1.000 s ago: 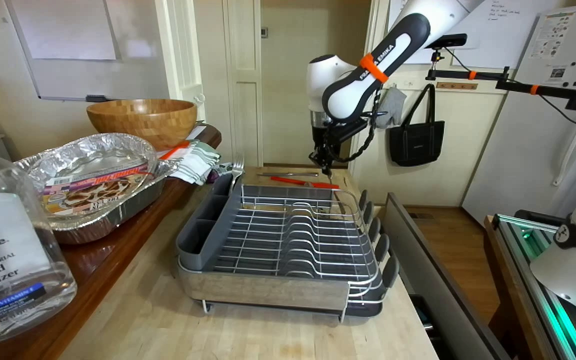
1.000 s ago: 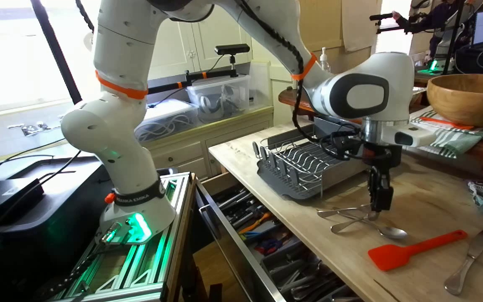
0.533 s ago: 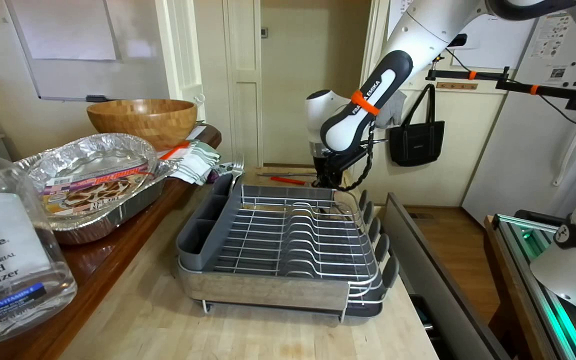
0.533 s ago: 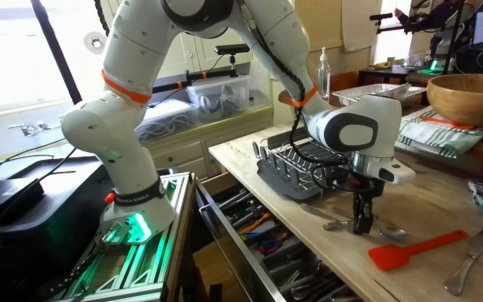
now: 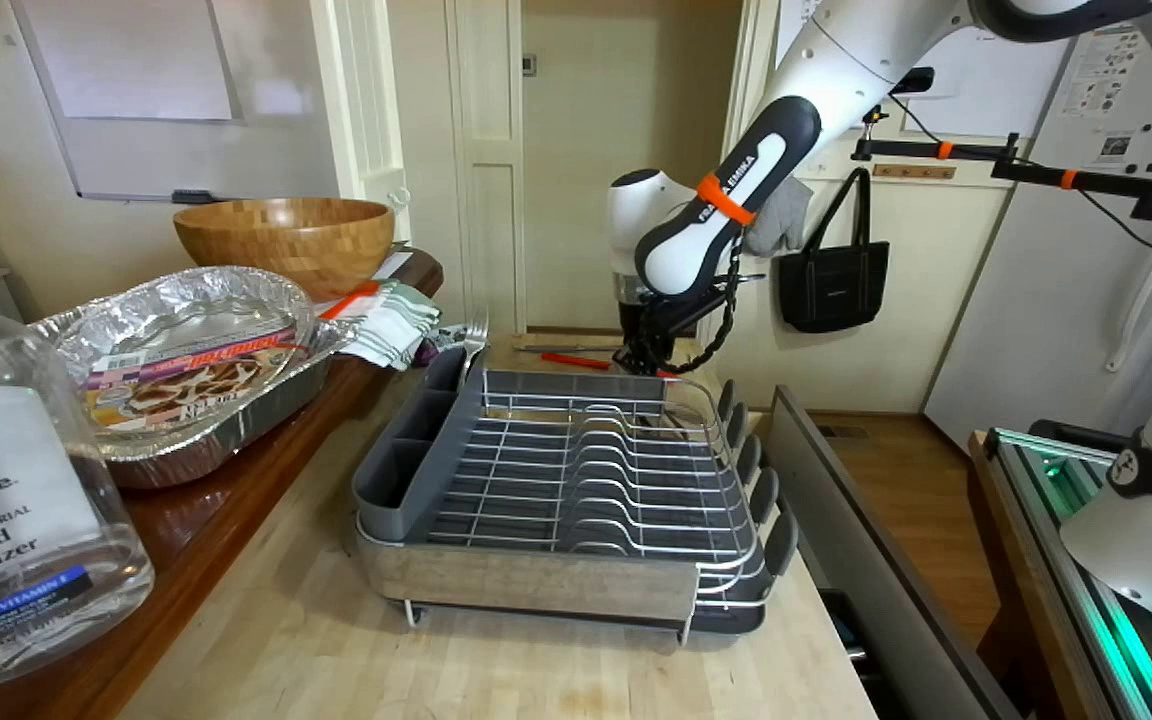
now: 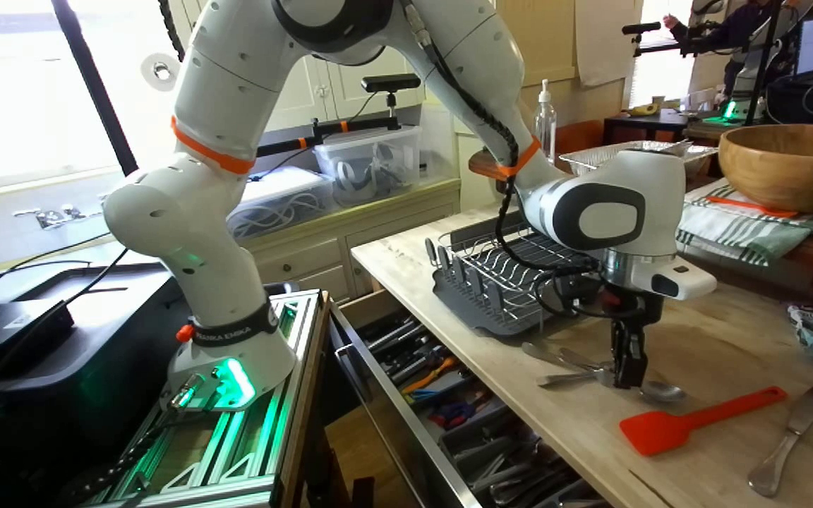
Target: Take one silver fork from the dish rack and put it on the right side of the countertop.
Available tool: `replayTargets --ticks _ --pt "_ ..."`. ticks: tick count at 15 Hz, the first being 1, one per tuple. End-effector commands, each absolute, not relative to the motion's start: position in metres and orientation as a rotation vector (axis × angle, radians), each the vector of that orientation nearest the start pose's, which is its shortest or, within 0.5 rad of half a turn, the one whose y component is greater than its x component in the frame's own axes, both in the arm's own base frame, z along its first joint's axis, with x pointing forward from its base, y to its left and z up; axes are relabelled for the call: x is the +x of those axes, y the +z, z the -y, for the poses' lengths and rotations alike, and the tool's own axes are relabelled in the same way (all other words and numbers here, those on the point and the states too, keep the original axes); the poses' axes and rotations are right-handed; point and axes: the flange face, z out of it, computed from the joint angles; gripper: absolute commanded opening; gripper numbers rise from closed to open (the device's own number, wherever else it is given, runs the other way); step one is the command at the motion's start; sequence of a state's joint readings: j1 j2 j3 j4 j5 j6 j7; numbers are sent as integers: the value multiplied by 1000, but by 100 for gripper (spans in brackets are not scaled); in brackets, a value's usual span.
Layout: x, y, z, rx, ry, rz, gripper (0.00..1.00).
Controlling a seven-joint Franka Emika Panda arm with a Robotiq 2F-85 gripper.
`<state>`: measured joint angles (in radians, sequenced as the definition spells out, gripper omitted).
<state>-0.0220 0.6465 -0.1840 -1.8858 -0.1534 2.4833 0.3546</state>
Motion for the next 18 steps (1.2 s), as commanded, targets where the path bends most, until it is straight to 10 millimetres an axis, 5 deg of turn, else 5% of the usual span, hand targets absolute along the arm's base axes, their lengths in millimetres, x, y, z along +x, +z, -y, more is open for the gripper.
replayTargets --ticks 1,3,6,11,18 --pt "624 175 129 -3290 -59 -713 35" --pt "627 180 133 -3294 -92 -730 40" --pt "630 188 135 -3287 -141 -749 61" --pt "637 237 119 -3221 -304 -765 99" --pt "620 336 90 -3127 -312 -858 100"
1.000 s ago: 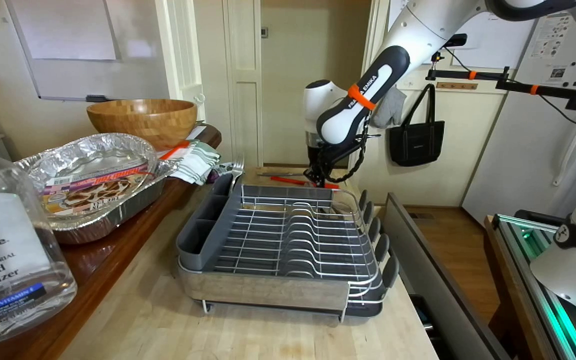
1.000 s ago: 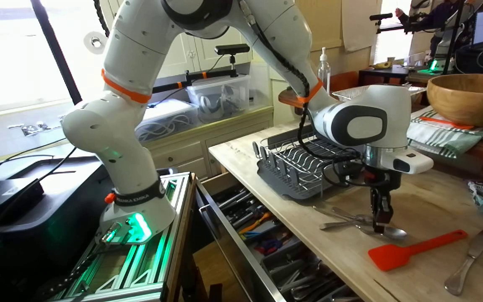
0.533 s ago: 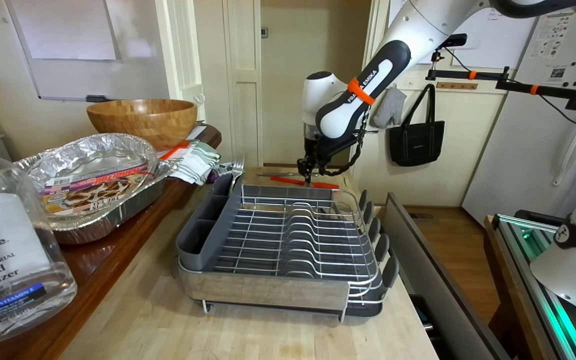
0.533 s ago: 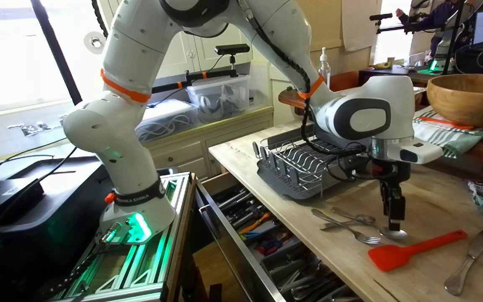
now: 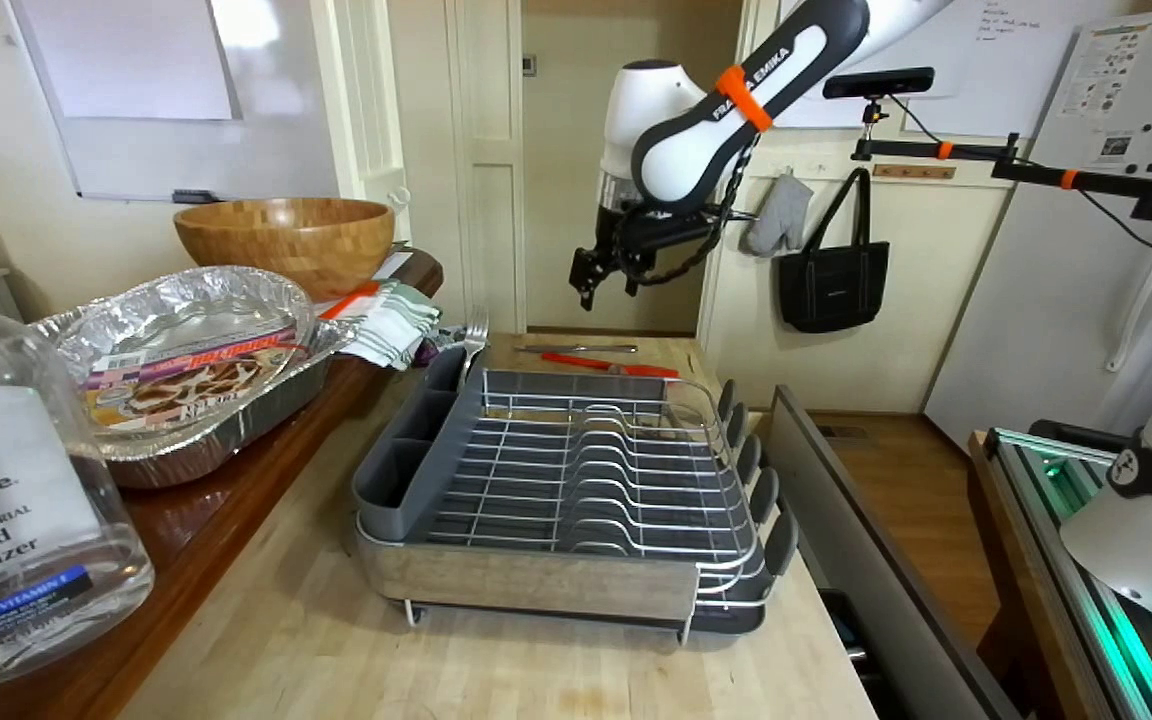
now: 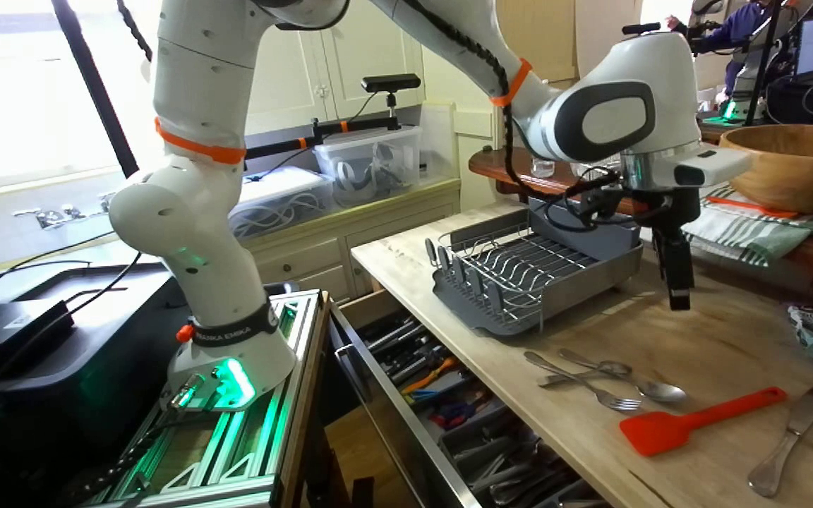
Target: Take one silver fork from the dish rack and put it on the right side of the countertop.
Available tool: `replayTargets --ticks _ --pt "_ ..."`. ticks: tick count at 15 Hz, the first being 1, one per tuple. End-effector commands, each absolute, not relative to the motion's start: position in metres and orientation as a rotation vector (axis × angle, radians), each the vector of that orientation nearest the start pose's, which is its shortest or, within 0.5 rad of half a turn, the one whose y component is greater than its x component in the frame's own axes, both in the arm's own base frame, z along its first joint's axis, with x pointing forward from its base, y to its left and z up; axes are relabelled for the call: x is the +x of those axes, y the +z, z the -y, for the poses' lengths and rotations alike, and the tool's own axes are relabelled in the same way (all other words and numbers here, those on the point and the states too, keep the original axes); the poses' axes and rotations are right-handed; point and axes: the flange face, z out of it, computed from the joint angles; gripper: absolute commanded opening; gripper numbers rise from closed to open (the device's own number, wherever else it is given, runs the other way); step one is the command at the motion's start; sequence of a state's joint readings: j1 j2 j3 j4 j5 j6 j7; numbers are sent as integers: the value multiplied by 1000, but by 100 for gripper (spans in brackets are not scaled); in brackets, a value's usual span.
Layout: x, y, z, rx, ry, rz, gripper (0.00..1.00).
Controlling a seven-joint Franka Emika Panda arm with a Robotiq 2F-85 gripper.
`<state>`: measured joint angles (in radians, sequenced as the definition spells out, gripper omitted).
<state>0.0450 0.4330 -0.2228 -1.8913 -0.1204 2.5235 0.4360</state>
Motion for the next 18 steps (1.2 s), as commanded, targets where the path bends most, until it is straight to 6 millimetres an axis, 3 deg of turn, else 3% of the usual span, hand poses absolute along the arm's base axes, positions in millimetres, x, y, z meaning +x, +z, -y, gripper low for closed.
replayTargets --ticks 1,5,10,15,16,18 --pt "614 349 85 -3119 -284 -856 99" --pt "587 392 56 -3081 -136 -716 100" --pt "559 431 23 -3096 -49 -572 100" --pt "541 448 -10 -3083 -23 -379 100" --pt "555 446 -3 -3107 -47 -445 100" --pt "550 449 -11 -3103 -50 -403 100"
